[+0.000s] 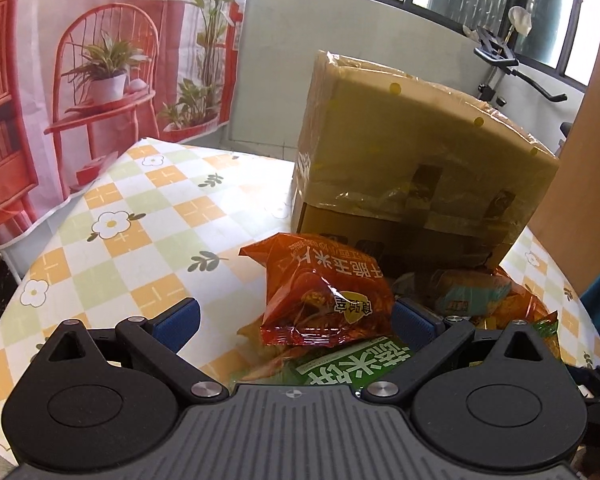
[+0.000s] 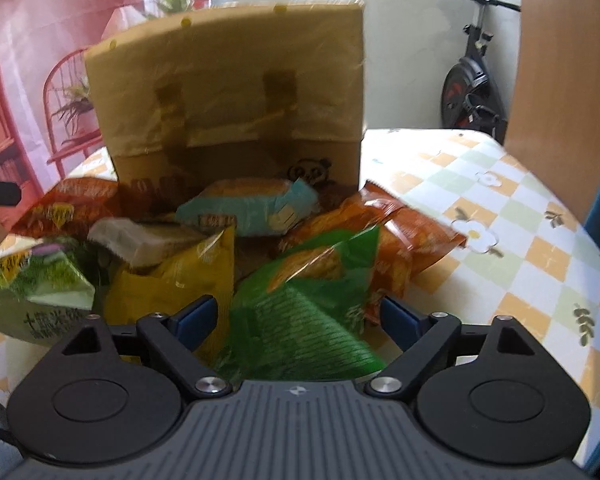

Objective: Organize snacks
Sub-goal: 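Grasp the orange chips bag with the left gripper while the right gripper grasps the green chips bag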

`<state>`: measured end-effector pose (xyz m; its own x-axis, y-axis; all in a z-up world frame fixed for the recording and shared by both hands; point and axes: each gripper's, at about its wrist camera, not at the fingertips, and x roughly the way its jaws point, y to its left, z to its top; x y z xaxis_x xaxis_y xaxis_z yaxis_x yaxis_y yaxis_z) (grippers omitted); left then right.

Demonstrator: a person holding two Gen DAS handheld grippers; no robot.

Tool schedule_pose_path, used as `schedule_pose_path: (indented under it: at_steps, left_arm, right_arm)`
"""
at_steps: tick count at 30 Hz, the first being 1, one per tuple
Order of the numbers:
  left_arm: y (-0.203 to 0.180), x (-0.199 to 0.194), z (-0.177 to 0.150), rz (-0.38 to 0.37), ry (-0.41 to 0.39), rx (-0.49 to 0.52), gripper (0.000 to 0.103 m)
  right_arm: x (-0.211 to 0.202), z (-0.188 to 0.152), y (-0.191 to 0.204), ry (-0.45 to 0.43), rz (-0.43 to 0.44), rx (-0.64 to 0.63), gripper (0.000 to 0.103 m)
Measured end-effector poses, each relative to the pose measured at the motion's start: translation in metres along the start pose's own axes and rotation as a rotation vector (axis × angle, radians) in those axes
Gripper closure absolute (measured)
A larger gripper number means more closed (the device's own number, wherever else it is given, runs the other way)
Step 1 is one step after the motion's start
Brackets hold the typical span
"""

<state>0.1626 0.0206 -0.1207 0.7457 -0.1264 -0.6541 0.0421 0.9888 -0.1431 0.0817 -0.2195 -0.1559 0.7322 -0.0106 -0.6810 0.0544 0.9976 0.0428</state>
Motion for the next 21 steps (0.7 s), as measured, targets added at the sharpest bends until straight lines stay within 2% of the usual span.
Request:
schedule_pose_path:
  at_steps: [3,13,21]
  left_arm:
    - [0.003,0.004,0.003,-0.001,0.004,-0.001,0.001]
    - [0.006,0.044,0.025,-0.035,0.065,-0.024,0.001]
    - [0.024,0.070,0.038,-0.095,0.194,-0.130,0.011]
  right_arm:
    - [0.007,-0.005,0.000,0.022,-0.003,-0.010,0.022]
    - [0.007,-0.010,-0.007,-0.021,0.045,0.023,0.031]
    - [0.006,-0.012,-0.013,-0.031,0.066,0.054,0.031]
